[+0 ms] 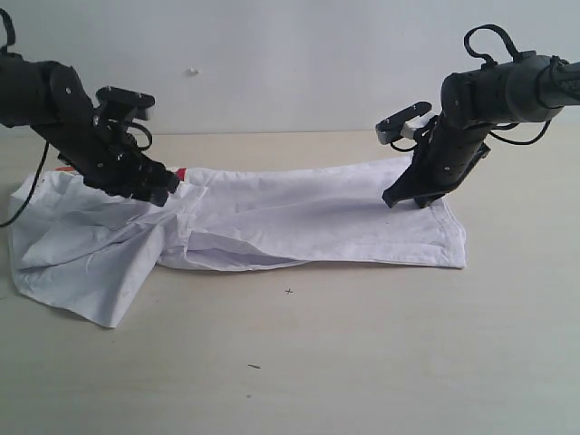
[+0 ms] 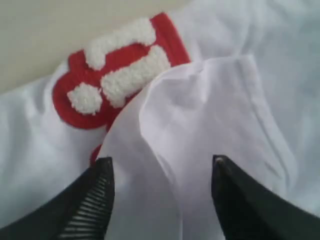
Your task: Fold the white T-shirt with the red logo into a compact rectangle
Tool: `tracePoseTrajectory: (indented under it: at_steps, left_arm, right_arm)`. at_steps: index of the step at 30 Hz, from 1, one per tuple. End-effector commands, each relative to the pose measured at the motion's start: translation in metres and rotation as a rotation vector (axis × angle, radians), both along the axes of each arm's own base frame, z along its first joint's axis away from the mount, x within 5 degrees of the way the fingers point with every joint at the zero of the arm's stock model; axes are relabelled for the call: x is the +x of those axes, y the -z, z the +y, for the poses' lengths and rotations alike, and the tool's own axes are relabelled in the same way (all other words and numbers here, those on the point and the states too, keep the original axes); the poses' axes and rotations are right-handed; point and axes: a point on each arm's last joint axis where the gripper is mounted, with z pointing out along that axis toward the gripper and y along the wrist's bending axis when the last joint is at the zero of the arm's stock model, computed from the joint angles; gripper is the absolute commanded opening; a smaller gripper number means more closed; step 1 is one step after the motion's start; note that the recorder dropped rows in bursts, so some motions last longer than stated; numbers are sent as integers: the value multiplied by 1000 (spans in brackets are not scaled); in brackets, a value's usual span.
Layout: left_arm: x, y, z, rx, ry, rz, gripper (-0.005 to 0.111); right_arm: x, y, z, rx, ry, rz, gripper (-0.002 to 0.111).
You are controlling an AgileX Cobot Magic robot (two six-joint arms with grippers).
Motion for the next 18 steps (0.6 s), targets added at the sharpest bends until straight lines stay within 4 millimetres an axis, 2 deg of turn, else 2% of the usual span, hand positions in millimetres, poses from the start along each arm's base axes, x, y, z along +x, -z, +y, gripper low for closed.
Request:
tracePoseTrajectory:
  at_steps: [1, 2, 4, 5, 9, 13, 18]
  left_arm:
    - [1, 14, -1, 27, -9, 23, 57]
    - [1, 14, -1, 30, -5, 22, 56]
    - [1, 14, 0, 52, 14, 11, 44]
    - [1, 14, 1, 74, 22, 6, 31]
    - [3, 6, 5, 119, 18, -26, 7]
    - [13, -22, 13, 232, 49, -171, 7]
    - [18, -25, 20, 341, 35, -197, 7]
  right_arm:
    - [-11, 21, -3, 1, 14, 125, 0]
    - [-11, 21, -3, 2, 13, 123, 0]
    - [-11, 21, -3, 2, 13, 123, 0]
    - [-11, 21, -3, 0, 12, 123, 0]
    - [-11, 21, -3, 0, 12, 123, 0]
    - [-11, 21, -3, 0, 14, 125, 0]
    - [-12, 21, -3, 0, 14, 129, 0]
